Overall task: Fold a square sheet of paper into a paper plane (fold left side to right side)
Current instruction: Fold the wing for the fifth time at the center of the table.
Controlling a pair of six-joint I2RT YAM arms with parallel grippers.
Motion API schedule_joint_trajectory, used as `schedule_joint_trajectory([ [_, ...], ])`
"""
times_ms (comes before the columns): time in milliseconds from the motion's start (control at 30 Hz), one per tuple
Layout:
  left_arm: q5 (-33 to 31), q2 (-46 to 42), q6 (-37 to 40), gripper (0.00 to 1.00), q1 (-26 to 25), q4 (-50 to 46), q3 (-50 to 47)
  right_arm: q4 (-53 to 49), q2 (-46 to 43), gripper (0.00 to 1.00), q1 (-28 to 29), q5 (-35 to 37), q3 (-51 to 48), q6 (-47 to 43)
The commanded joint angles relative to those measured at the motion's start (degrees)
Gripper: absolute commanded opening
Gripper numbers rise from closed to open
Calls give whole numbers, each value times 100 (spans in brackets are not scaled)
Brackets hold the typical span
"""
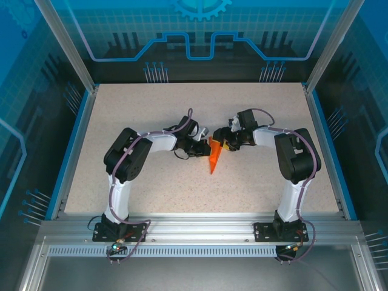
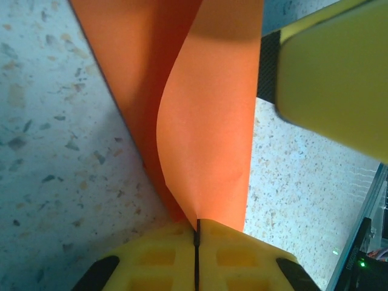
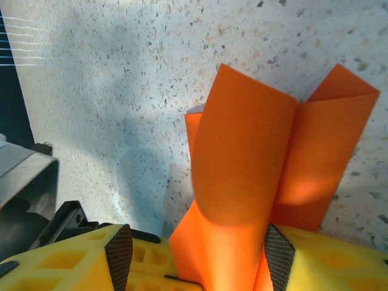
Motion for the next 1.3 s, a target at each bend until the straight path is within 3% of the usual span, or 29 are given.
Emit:
schedule_joint_trajectory([
  [0, 213, -290, -112, 9, 30, 99, -52, -195, 40, 62, 39, 18, 18, 13],
  [133, 340, -265, -167, 14, 19, 145, -36, -460, 156, 62, 40, 98, 88, 13],
  [433, 536, -438, -349, 43, -82, 286, -192, -660, 203, 61, 39, 213, 42, -1],
  [633, 318, -655, -331, 53, -294, 113, -323, -682, 188, 60, 40, 249, 15, 11],
  [1000, -61, -487, -80, 53, -475, -581, -41, -686, 193, 59, 44, 242, 13, 9],
  [1267, 87, -318, -17, 35, -528, -631, 120, -695, 223, 58, 43, 220, 14, -2],
])
